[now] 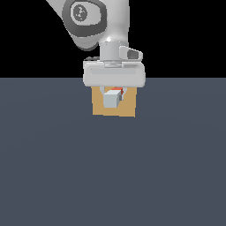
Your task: Insert the peg into the horizontal hole in a box.
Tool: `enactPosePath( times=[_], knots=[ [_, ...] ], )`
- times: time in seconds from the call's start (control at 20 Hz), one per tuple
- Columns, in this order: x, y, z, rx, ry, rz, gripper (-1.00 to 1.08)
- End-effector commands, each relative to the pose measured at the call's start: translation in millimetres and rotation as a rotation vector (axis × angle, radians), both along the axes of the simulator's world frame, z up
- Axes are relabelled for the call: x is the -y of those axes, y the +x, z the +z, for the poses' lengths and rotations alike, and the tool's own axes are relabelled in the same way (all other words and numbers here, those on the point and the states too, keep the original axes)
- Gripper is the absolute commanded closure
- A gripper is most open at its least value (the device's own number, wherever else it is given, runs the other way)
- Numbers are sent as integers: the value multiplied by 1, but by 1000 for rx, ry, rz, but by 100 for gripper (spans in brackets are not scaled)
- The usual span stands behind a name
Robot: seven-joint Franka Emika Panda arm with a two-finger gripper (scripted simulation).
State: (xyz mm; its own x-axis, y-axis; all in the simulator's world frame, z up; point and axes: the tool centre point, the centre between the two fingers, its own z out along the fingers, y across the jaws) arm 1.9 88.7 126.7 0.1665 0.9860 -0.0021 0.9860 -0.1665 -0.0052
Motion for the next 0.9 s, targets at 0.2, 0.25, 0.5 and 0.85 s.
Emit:
enactPosePath(
  times=[0.2, 0.25, 0.5, 0.85],
  knots=[
    [-42, 7, 3, 5, 1, 2, 108],
    [-50, 8, 3, 6, 2, 2, 108],
    [-90, 15, 4, 7, 2, 2, 108],
    [-111, 20, 4, 8, 2, 2, 108]
  ],
)
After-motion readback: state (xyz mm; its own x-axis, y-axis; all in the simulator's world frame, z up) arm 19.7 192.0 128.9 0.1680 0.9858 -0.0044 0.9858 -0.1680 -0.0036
